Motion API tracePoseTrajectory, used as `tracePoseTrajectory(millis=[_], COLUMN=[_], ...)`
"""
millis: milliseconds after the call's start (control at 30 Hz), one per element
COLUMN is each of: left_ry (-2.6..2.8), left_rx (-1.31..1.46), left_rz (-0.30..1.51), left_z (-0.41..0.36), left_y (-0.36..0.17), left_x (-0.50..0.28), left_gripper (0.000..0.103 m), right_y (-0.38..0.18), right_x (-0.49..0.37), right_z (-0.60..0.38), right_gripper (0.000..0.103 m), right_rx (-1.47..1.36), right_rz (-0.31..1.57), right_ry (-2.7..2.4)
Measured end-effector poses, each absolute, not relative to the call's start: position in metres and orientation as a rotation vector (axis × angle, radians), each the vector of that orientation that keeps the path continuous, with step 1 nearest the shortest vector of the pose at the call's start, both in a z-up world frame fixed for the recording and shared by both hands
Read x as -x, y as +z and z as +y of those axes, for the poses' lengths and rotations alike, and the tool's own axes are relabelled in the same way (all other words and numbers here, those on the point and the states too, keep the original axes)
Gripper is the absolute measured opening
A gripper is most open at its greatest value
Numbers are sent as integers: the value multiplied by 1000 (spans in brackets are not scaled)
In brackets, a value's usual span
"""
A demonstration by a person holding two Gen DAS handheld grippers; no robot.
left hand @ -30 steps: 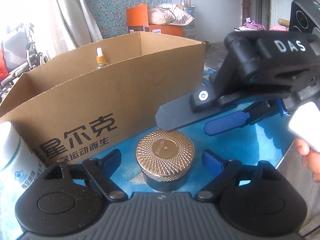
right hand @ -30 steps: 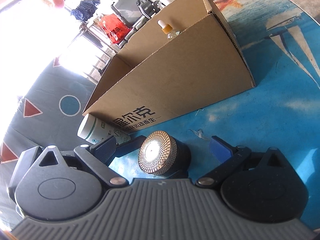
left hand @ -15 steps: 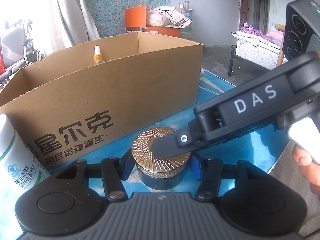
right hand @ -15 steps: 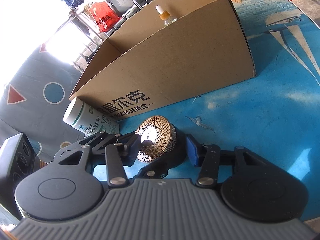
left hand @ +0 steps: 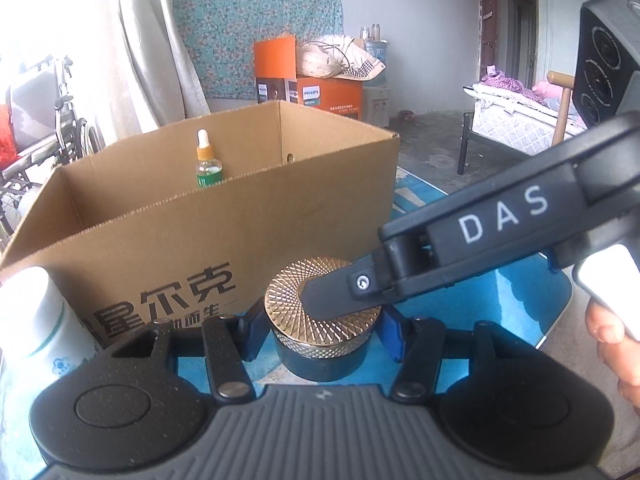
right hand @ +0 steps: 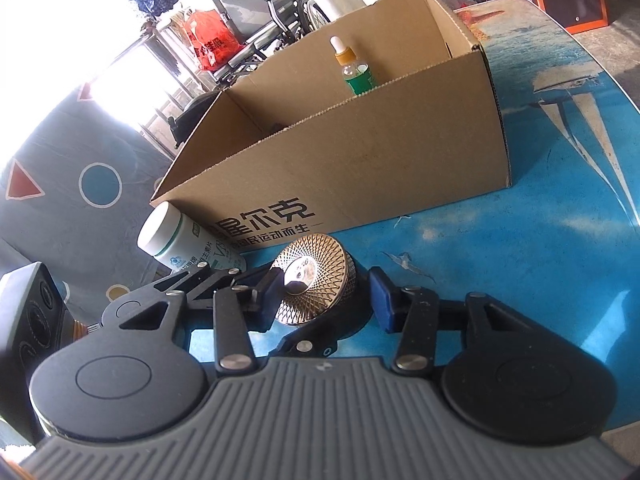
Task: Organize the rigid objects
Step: 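Carry the gold-lidded jar into the box and open the right gripper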
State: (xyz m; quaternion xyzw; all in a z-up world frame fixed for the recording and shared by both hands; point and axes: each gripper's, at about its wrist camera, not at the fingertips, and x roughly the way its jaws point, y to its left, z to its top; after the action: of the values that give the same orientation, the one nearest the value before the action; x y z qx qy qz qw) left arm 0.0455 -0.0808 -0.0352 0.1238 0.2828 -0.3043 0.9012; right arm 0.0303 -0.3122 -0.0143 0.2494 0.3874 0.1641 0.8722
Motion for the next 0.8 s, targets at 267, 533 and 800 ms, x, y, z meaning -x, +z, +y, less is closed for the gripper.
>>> tracePoseTrajectory(millis=[267, 533, 800], left_ry=[-579, -553, -542], left_rx=[-277, -222, -63], left_rz=[452, 453, 679], left_z=[-88, -112, -130], left_y=[24, 56, 36], left_x=[-45, -96, -191], left_gripper=[57, 57, 57], right_y=[51, 99, 91], right_x=[-26, -79, -190], right_z=[-317, -339, -364], right_gripper=[45, 46, 46], right_rx=[-455, -387, -313], right_rz=[661, 637, 808], right_ry=[392, 433, 441])
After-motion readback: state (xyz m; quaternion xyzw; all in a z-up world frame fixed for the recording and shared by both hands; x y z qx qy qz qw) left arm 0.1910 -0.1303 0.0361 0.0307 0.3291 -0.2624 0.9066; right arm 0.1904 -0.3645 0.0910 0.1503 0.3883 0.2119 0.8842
